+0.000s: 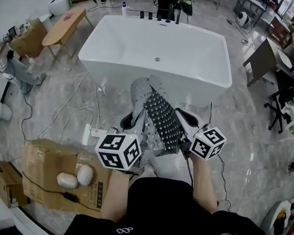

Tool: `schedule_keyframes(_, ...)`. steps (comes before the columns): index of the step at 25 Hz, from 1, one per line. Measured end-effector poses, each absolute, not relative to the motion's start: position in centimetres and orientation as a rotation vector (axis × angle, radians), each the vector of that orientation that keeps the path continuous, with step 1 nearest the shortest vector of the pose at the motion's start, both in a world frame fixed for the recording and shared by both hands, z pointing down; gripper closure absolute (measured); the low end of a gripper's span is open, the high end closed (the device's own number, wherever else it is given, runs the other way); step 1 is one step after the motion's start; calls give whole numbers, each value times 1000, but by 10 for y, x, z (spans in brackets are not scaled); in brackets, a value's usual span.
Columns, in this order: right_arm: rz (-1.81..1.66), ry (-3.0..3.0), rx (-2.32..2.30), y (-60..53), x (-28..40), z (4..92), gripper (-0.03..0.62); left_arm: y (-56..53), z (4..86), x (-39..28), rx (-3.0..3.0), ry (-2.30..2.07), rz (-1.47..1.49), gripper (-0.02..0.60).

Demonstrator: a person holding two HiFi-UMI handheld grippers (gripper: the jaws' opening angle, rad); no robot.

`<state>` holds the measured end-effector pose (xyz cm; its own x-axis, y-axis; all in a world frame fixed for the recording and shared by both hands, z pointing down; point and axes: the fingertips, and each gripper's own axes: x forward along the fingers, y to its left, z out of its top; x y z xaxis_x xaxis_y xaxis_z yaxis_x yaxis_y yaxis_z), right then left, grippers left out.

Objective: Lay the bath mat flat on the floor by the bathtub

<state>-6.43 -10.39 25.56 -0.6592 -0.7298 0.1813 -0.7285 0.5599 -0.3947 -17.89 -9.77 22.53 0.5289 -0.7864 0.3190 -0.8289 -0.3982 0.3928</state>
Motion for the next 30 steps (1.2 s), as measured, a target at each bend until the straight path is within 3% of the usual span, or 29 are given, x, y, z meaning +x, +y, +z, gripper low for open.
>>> schedule_keyframes(16,-848,2744,-1227,-208,-38,289,582,-197,260,-147,2183,-1305,203,558)
schedule_keyframes(30,-935,2592,-1317,-245,32,315,582,-244,279,-85,2204,-1215,322,558)
